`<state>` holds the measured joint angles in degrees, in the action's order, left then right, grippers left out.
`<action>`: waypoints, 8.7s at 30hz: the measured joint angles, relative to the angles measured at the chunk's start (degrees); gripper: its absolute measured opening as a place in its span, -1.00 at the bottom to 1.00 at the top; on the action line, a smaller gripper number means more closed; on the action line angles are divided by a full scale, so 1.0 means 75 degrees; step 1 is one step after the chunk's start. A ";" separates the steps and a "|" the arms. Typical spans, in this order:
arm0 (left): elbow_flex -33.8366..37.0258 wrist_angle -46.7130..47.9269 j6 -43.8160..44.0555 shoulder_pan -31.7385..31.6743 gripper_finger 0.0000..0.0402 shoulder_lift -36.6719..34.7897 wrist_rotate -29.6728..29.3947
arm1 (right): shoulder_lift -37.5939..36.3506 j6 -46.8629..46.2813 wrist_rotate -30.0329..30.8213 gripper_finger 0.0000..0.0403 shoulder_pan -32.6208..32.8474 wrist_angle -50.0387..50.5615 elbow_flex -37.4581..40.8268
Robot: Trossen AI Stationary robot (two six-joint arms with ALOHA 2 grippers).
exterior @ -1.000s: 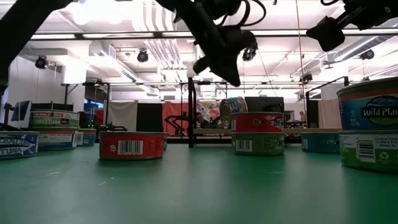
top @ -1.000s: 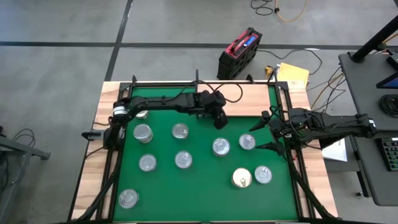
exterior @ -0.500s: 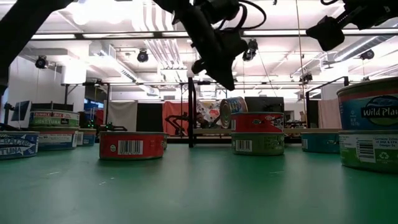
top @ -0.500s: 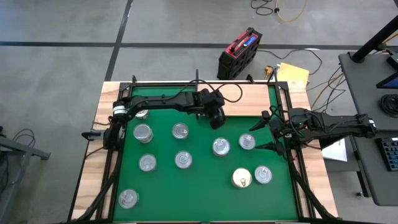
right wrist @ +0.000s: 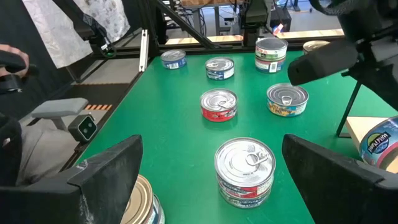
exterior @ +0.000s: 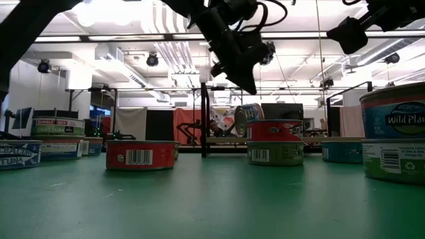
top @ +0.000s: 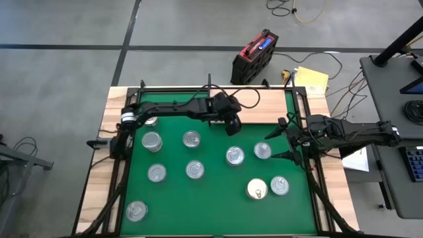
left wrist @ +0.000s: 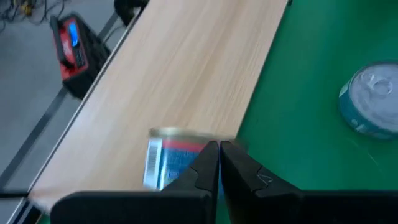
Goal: Stack canned seafood by type on shelf
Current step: Put the blue/pink tuna can on the shelf
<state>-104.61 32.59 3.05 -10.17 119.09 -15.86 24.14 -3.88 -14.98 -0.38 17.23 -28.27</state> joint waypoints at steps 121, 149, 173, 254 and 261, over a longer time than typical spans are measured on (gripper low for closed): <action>0.4203 -0.2200 -0.1554 0.1681 -1.00 -0.2887 -0.1119 | 0.2621 -0.0635 0.9256 0.87 -0.0023 -0.1719 -0.0207; 0.5377 -0.5083 -0.1773 0.1239 -1.00 -0.2051 -0.0832 | 0.6155 -0.0547 0.3946 -0.96 -0.2656 -0.2186 -0.1678; 0.5166 -0.5638 -0.1336 0.0804 -1.00 -0.1026 -0.1584 | 0.6983 -0.0697 0.1974 -0.96 -0.3270 -0.3228 -0.1664; 0.7053 -0.4065 -0.0673 -0.1257 -1.00 -0.5127 0.0192 | 0.7350 -0.1306 0.1600 -0.96 -0.2783 -0.4229 -0.1431; 0.7091 -0.4603 -0.0536 -0.1250 -1.00 -0.4582 0.0719 | 0.7350 -0.1282 0.1681 -0.96 -0.2786 -0.4362 -0.1431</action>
<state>-51.43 -1.93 -0.96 -19.55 84.72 -10.47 79.26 -13.50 -2.37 -21.28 -15.48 -39.00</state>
